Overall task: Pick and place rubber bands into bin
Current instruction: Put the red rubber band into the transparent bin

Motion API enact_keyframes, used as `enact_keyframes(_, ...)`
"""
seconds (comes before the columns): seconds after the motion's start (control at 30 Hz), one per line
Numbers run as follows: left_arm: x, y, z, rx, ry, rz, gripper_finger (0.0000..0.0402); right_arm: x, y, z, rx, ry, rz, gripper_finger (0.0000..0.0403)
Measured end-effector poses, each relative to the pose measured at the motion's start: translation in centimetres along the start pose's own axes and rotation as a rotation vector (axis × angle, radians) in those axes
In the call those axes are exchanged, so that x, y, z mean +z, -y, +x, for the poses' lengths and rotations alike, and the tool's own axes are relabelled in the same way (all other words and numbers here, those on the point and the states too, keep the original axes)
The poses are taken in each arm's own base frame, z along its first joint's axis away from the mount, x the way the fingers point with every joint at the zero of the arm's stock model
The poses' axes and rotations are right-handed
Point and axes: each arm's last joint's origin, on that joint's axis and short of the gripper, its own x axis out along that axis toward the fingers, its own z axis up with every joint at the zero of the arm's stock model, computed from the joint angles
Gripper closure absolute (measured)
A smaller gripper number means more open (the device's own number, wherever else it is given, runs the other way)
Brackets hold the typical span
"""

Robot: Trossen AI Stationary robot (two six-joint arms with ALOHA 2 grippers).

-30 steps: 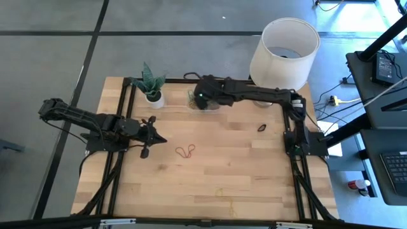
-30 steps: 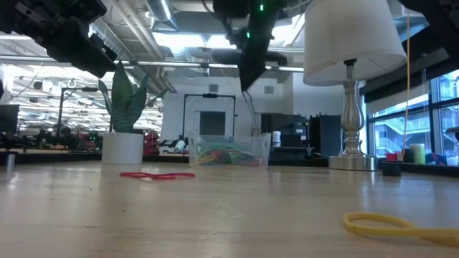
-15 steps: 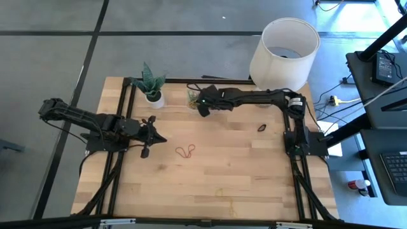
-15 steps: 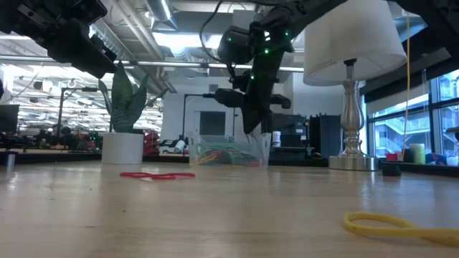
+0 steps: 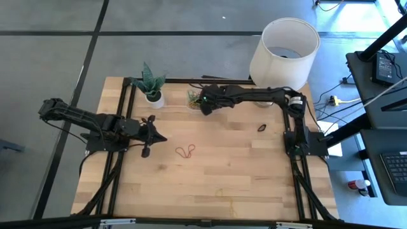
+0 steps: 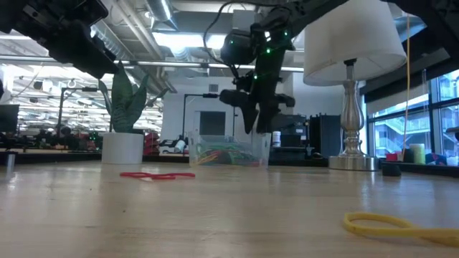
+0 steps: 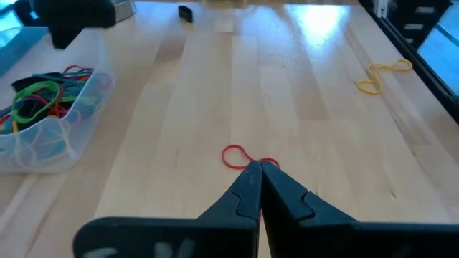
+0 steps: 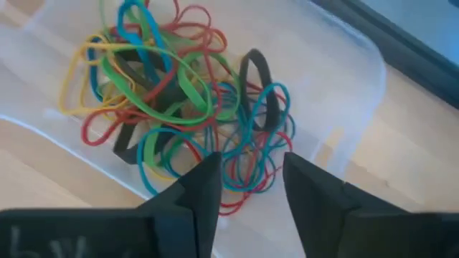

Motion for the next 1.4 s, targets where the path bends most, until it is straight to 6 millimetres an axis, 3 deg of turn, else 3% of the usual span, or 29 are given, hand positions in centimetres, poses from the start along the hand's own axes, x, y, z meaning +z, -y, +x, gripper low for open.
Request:
enact_keyframes(0.17, 0.0, -0.1, 0.0, 0.050, 0.009, -0.049, 0.0399, 0.6, 0.2, -1.7, -0.022, -0.034, -0.055, 0.0245)
enact_keyframes(0.3, 0.2, -0.1, 0.2, 0.053, 0.012, -0.068, 0.0398, 0.2, 0.1, -4.7, 0.000, -0.017, -0.121, 0.0250)
enact_keyframes(0.5, 2.5, 0.7, 1.2, 0.084, -0.017, -0.144, 0.0399, -1.9, 0.6, -11.3, -0.018, 0.036, -0.240, 0.0277)
enact_keyframes(0.77, 5.5, 2.7, 5.4, 0.134, -0.154, -0.063, 0.0398, -6.2, 1.1, -18.3, 0.049, 0.085, -0.416, 0.0305)
enact_keyframes(0.87, 6.2, 3.4, 7.0, 0.149, -0.248, -0.043, 0.0398, -9.1, 1.6, -18.9, 0.086, 0.094, -0.447, 0.0312)
enact_keyframes(1.07, 7.3, 4.8, 9.7, 0.152, -0.433, -0.016, 0.0382, -16.1, 4.0, -17.7, 0.205, 0.109, -0.393, 0.0322)
enact_keyframes(1.23, 6.7, 4.9, 11.5, 0.190, -0.607, -0.017, 0.0335, -20.8, 5.9, -16.6, 0.346, 0.091, -0.322, 0.0328)
enact_keyframes(1.4, 4.9, 3.9, 13.5, 0.227, -0.721, -0.057, 0.0293, -23.7, 7.4, -15.9, 0.419, 0.072, -0.272, 0.0335)
